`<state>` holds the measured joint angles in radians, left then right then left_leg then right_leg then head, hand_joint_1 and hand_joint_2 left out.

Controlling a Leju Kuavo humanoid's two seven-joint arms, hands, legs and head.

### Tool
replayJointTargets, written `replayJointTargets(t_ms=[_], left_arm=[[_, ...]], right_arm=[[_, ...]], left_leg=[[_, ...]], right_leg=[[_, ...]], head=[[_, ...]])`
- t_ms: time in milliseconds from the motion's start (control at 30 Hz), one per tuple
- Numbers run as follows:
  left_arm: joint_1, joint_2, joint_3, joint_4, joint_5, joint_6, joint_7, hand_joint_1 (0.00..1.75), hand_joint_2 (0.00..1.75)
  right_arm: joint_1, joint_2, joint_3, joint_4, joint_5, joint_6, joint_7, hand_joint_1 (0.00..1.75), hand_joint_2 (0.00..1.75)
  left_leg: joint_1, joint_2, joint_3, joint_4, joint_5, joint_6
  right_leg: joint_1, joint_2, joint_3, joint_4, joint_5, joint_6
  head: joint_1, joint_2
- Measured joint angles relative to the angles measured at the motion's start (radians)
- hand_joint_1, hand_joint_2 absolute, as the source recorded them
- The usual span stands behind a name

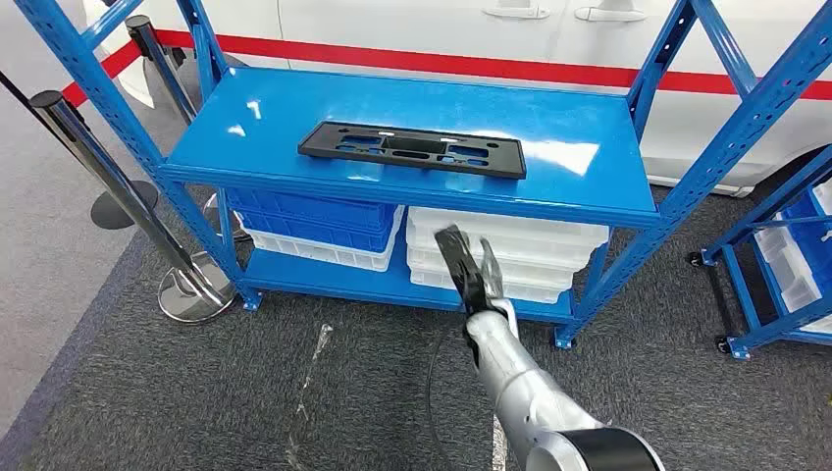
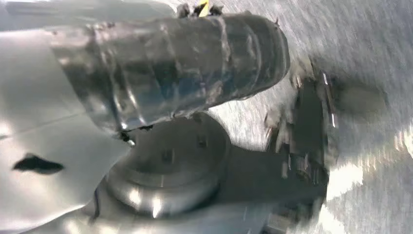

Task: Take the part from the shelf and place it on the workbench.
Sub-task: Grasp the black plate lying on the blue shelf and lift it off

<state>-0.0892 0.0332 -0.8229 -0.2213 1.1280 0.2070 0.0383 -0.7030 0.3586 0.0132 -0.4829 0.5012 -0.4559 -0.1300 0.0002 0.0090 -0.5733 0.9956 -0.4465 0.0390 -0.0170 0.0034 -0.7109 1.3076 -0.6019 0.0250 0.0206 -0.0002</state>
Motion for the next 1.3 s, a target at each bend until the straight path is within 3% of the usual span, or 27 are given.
replayJointTargets(t_ms=[67, 100, 200, 267, 333, 400, 500, 567, 600, 633, 700, 733, 833, 900, 967, 1033, 1067, 1100, 1133, 1200, 1267, 1300], left_arm=[[-0.001, 0.001, -0.007, 0.000, 0.000, 0.002, 0.000, 0.00, 0.00], [-0.002, 0.001, -0.013, 0.001, 0.001, 0.004, 0.001, 0.00, 0.00], [-0.003, 0.002, -0.027, 0.001, 0.003, 0.010, 0.002, 0.00, 0.00], [-0.002, 0.003, -0.036, 0.001, 0.002, 0.019, 0.003, 0.00, 0.00], [0.000, 0.006, -0.043, 0.002, 0.001, 0.033, 0.007, 0.00, 0.00], [0.002, 0.008, -0.052, 0.002, 0.002, 0.041, 0.014, 0.00, 0.00], [0.000, 0.009, -0.060, 0.002, 0.018, 0.036, 0.025, 0.00, 0.00], [0.001, 0.009, -0.061, 0.002, 0.030, 0.026, 0.032, 0.00, 0.00], [0.002, 0.009, -0.062, 0.002, 0.036, 0.022, 0.034, 0.00, 0.00], [0.003, 0.009, -0.062, 0.002, 0.041, 0.017, 0.032, 0.00, 0.00], [0.004, 0.009, -0.062, 0.002, 0.041, 0.011, 0.021, 0.00, 0.00], [0.003, 0.009, -0.063, 0.002, 0.035, 0.010, 0.016, 0.00, 0.00], [0.000, 0.010, -0.076, 0.002, 0.008, 0.014, 0.010, 0.00, 0.00], [0.000, 0.011, -0.085, 0.002, -0.005, 0.020, 0.010, 0.00, 0.00], [0.002, 0.011, -0.090, 0.002, -0.009, 0.018, 0.013, 0.00, 0.00], [0.002, 0.013, -0.096, 0.002, -0.008, 0.010, 0.018, 0.00, 0.00], [0.001, 0.014, -0.099, 0.002, -0.008, 0.006, 0.020, 0.00, 0.00], [0.001, 0.014, -0.103, 0.002, -0.007, 0.003, 0.021, 0.00, 0.00], [0.000, 0.014, -0.106, 0.002, -0.005, 0.001, 0.022, 0.00, 0.00], [0.000, 0.014, -0.110, 0.002, 0.001, -0.002, 0.025, 0.00, 0.00], [0.001, 0.015, -0.111, 0.002, 0.009, -0.004, 0.025, 0.00, 0.00], [0.001, 0.016, -0.112, 0.002, 0.012, -0.005, 0.024, 0.00, 0.00]], right_arm=[[-0.019, 0.006, 0.086, -0.030, -0.017, -0.006, 0.015, 0.00, 0.00], [-0.036, 0.011, 0.167, -0.058, -0.033, -0.013, 0.027, 0.00, 0.00], [-0.061, 0.015, 0.370, -0.126, -0.068, -0.034, 0.037, 0.00, 0.00], [-0.069, 0.016, 0.479, -0.157, -0.073, -0.043, 0.041, 0.00, 0.00], [-0.079, 0.018, 0.575, -0.182, -0.070, -0.048, 0.051, 0.00, 0.00], [-0.104, 0.026, 0.666, -0.203, -0.058, -0.057, 0.066, 0.00, 0.00], [-0.161, 0.040, 0.786, -0.242, -0.080, -0.080, 0.099, 0.00, 0.00], [-0.189, 0.043, 0.860, -0.265, -0.100, -0.096, 0.117, 0.00, 0.00], [-0.199, 0.043, 0.897, -0.274, -0.102, -0.103, 0.125, 0.00, 0.00], [-0.208, 0.044, 0.929, -0.282, -0.101, -0.106, 0.132, 0.00, 0.00], [-0.224, 0.045, 0.986, -0.292, -0.093, -0.115, 0.143, 0.00, 0.00], [-0.230, 0.046, 1.010, -0.294, -0.078, -0.126, 0.146, 0.00, 0.00], [-0.238, 0.044, 1.066, -0.290, 0.034, -0.195, 0.136, 0.00, 0.00], [-0.239, 0.041, 1.082, -0.284, 0.114, -0.222, 0.125, 0.00, 0.00], [-0.241, 0.037, 1.089, -0.276, 0.156, -0.212, 0.125, 0.00, 0.00], [-0.242, 0.030, 1.101, -0.263, 0.198, -0.172, 0.151, 0.00, 0.00], [-0.244, 0.026, 1.109, -0.256, 0.227, -0.144, 0.172, 0.00, 0.00], [-0.247, 0.023, 1.117, -0.249, 0.259, -0.113, 0.195, 0.00, 0.00], [-0.255, 0.021, 1.124, -0.243, 0.291, -0.082, 0.215, 0.00, 0.00], [-0.282, 0.018, 1.140, -0.234, 0.357, -0.015, 0.251, 0.00, 0.00], [-0.313, 0.016, 1.160, -0.225, 0.411, 0.053, 0.277, 0.00, 0.00], [-0.324, 0.015, 1.170, -0.220, 0.431, 0.088, 0.287, 0.00, 0.00]], left_leg=[[0.000, 0.000, 0.000, 0.003, -0.003, -0.001], [0.001, -0.001, 0.002, 0.007, -0.006, -0.002], [0.004, -0.013, 0.003, 0.025, -0.021, -0.012], [0.003, -0.019, -0.012, 0.036, -0.023, -0.024], [0.004, -0.020, -0.023, 0.039, -0.020, -0.034], [0.006, -0.018, -0.036, 0.061, -0.037, -0.044], [0.011, -0.016, -0.113, 0.220, -0.112, -0.059], [0.013, -0.016, -0.159, 0.305, -0.127, -0.065], [0.013, -0.015, -0.159, 0.297, -0.107, -0.066], [0.014, -0.015, -0.140, 0.251, -0.071, -0.065], [0.014, -0.015, -0.081, 0.120, -0.006, -0.062], [0.012, -0.016, -0.058, 0.071, 0.007, -0.058], [0.006, -0.016, -0.043, 0.034, 0.002, -0.045], [0.011, -0.014, -0.037, 0.024, 0.005, -0.034], [0.015, -0.011, -0.030, 0.014, 0.009, -0.021], [0.013, -0.011, -0.030, 0.014, 0.008, -0.015], [0.013, -0.012, -0.030, 0.015, 0.007, -0.013], [0.013, -0.013, -0.030, 0.018, 0.005, -0.013], [0.013, -0.014, -0.030, 0.021, 0.003, -0.013], [0.012, -0.015, -0.031, 0.031, -0.004, -0.018], [0.008, -0.015, -0.036, 0.041, -0.009, -0.027], [0.007, -0.015, -0.038, 0.041, -0.009, -0.031]], right_leg=[[-0.001, 0.000, 0.000, -0.001, 0.017, 0.001], [-0.002, 0.000, 0.009, -0.020, 0.042, 0.002], [-0.003, 0.001, 0.087, -0.188, 0.133, -0.004], [0.002, 0.004, 0.106, -0.240, 0.134, -0.018], [0.005, 0.005, 0.103, -0.250, 0.131, -0.032], [0.000, 0.006, 0.104, -0.257, 0.136, -0.042], [-0.001, 0.003, 0.108, -0.261, 0.136, -0.053], [0.001, 0.001, 0.112, -0.261, 0.133, -0.056], [0.000, 0.001, 0.115, -0.261, 0.131, -0.056], [0.000, 0.002, 0.118, -0.260, 0.129, -0.055], [0.000, 0.004, 0.125, -0.261, 0.123, -0.050], [0.002, 0.005, 0.125, -0.261, 0.122, -0.047], [0.006, 0.003, 0.121, -0.266, 0.125, -0.033], [0.006, 0.002, 0.117, -0.255, 0.114, -0.022], [0.007, 0.001, 0.079, -0.175, 0.071, -0.016], [0.008, 0.001, 0.010, -0.044, 0.023, -0.015], [0.007, 0.000, -0.015, -0.003, 0.017, -0.015], [0.007, 0.000, -0.025, 0.004, 0.029, -0.015], [0.007, 0.000, -0.015, -0.028, 0.058, -0.016], [0.007, 0.000, 0.039, -0.154, 0.125, -0.021], [0.009, 0.001, 0.078, -0.240, 0.153, -0.027], [0.011, 0.002, 0.083, -0.250, 0.150, -0.030]], head=[[0.000, 0.000], [0.001, 0.000], [0.000, 0.000], [0.000, 0.000], [0.002, 0.000], [0.002, 0.000], [-0.004, 0.000], [-0.004, 0.000], [-0.004, 0.000], [-0.004, 0.000], [-0.004, 0.000], [-0.005, 0.000], [-0.005, 0.000], [-0.004, 0.000], [-0.003, 0.000], [-0.003, 0.000], [-0.003, 0.000], [-0.003, 0.000], [-0.003, 0.000], [-0.003, 0.000], [-0.004, 0.000], [-0.004, 0.000]])
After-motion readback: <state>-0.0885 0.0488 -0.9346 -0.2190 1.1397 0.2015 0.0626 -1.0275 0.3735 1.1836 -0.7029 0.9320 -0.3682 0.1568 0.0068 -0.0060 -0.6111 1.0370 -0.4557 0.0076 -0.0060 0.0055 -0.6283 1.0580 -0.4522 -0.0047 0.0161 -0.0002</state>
